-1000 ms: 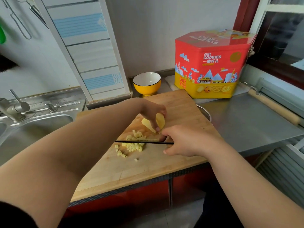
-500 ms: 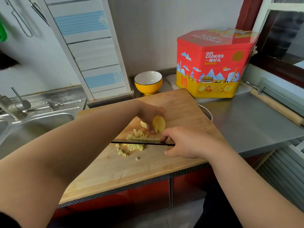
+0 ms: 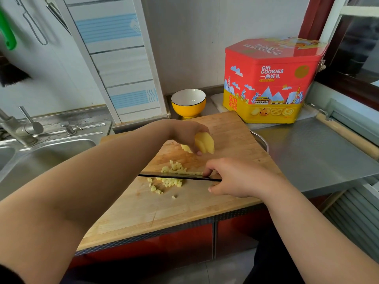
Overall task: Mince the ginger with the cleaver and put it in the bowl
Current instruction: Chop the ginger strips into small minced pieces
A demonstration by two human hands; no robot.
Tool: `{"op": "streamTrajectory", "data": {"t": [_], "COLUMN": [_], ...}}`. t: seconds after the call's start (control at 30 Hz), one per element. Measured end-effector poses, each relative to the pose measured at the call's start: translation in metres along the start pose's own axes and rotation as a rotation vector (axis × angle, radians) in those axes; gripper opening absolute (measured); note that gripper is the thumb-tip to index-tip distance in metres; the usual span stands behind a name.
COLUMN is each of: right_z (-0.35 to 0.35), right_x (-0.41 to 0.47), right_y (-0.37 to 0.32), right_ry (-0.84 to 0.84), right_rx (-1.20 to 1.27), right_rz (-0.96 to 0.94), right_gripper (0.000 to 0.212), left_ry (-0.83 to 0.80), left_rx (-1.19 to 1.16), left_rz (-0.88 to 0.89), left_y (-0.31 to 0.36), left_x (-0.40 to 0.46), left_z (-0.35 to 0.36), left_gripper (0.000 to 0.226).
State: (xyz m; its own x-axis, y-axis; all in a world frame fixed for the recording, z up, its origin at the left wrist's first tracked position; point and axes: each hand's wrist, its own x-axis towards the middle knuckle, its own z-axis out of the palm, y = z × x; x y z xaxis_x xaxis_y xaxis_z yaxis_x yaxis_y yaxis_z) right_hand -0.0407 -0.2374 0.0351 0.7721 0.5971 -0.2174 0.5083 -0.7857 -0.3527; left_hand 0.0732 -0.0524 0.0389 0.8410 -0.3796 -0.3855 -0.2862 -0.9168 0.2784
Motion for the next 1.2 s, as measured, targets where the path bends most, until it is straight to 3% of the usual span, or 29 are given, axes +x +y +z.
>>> {"op": "streamTrajectory", "data": {"t": [0.33,0.47,0.57,0.73,0.97,1.2], "right_z": [-0.008,-0.021,-0.026,-0.026,-0.012,0.008], "right_x": [0.001,0.004,0.009,0.014,0.029,0.04], "right_y": [-0.005,-0.012,-0.019,-0.03,-0.045,-0.058], "right_ry": [0.056,0.09,0.092,0.031,-0.099,-0.141], "right_rx": [-0.022,-0.016,0.031,0.26,0.501,0.652], "right_rz": [-0.021,-0.022,-0.004,0.053,0.122,0.156], "right_gripper": [0.024,0.012,0.007,0.009,0.012,0.012], "left_ry": [0.171,0.361,0.548,0.782,1.126,1.072], "left_rx": [-0.446,-0.58,-0.539,-0.507,-0.689,-0.9], "left_rz": [-0.058,-0.115,-0.134,-0.204,-0.254,-0.23], "left_y": [-0.016,-0.03,-0.038,-0.052,-0.072,-0.079], "left_x": [-0.028,-0.052,-0.078,-0.118,-0.154,-0.179], "left_z": [-0.017,-0.025,-0.035,-0.043,-0.033,-0.004], "left_gripper": [0.05,0.063,0.07,0.068,0.067,0.064]}}
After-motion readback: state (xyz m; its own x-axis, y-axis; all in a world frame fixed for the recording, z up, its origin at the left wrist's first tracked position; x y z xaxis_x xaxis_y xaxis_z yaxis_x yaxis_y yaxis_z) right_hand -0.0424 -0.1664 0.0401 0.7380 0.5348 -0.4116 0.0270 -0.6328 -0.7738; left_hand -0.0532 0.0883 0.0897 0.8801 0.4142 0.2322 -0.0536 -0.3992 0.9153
